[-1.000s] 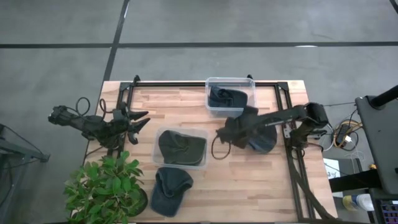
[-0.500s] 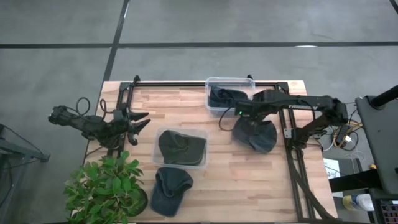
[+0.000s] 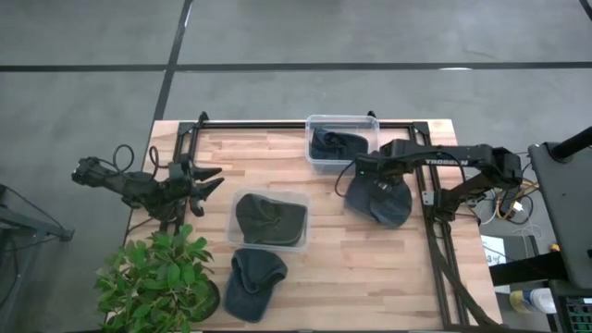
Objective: Pick & Place hat
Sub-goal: Put the top blue cap into the top transparent bin
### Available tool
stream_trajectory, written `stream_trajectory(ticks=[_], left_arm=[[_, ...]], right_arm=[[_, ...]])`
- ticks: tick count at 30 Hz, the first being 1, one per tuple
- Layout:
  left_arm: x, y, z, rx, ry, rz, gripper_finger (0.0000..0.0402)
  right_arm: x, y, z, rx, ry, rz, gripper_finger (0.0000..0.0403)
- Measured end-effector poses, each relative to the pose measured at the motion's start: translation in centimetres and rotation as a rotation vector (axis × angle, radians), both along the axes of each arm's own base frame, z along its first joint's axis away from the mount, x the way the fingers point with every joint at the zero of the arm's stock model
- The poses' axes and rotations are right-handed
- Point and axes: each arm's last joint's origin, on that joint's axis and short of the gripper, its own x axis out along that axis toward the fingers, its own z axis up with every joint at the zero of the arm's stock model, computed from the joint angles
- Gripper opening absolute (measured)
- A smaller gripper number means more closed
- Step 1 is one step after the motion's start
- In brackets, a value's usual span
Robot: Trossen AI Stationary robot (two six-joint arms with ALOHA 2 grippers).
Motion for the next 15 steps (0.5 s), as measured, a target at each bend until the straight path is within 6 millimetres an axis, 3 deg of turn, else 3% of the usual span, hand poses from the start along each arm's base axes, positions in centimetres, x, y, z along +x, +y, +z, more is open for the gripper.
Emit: stream_trajectory(ticks=[15], left_arm=[[0.0,-0.1,0.0,0.0,0.0,-0.027,0.0142]], right_arm=[[-1.0,-1.6,-4.1,-0.018,0.014,-0.018,0.0219]])
